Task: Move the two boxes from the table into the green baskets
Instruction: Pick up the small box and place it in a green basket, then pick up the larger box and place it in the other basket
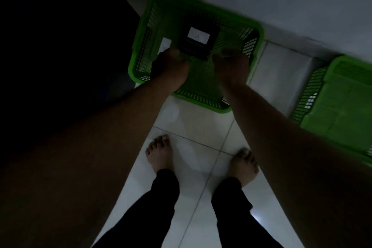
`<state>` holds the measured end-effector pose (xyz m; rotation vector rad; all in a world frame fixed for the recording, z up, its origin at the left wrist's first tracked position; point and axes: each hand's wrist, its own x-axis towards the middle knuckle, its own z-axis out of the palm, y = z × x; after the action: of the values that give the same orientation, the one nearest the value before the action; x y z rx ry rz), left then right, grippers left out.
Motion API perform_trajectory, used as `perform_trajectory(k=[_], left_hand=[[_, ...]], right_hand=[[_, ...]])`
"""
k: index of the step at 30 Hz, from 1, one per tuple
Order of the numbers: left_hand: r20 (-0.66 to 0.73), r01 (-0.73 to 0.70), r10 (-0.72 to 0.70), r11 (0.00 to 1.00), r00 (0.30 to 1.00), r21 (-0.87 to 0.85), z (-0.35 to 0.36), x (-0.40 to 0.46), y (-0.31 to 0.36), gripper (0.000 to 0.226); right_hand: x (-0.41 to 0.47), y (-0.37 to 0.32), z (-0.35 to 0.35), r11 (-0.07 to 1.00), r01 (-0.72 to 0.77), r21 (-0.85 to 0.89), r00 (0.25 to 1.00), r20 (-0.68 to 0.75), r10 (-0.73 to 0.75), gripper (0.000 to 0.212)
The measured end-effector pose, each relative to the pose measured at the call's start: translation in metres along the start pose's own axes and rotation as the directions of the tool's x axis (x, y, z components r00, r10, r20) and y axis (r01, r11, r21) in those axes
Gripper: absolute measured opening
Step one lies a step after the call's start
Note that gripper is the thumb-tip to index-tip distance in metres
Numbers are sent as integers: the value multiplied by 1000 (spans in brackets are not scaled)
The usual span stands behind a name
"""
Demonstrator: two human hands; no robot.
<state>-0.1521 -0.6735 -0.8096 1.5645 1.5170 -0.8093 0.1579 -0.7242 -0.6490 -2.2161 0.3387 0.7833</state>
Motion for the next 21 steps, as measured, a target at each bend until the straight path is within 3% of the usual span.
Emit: perform_trajectory(k=[1,2,4,5,6,9,15,21], left_hand=[[-53,-68,68,998,996,3,4,-2,0,47],[-7,-92,92,990,996,-106,-1,-20,25,55],[-55,-65,57,985,997,-160,-57,-95,120,56],[-149,-185,184,983,972,5,-92,-146,178,46],[-189,-290,295,955,936,55,-113,-197,224,39],[-95,-407,397,904,913,-135,-161,-294,277,45],[-66,-531,529,826,846,-190,-239,-454,276,43],[-96,-715,709,689,699,-113,-328,-595,258,41]], right_hand=[[-10,-5,-16,996,52,-77,998,-17,-54,40],[-25,-12,-34,992,68,-103,997,-12,-70,38],[-58,-32,-69,995,78,-66,997,-23,-80,37],[-75,-41,-85,994,91,-68,995,-34,-93,36],[-92,-52,-101,990,109,-87,993,-39,-112,35],[-153,-89,-150,977,168,-133,980,-80,-180,32],[-282,-167,-237,956,269,-113,944,-163,-285,27],[-409,-226,-311,939,345,11,902,-280,-328,31]])
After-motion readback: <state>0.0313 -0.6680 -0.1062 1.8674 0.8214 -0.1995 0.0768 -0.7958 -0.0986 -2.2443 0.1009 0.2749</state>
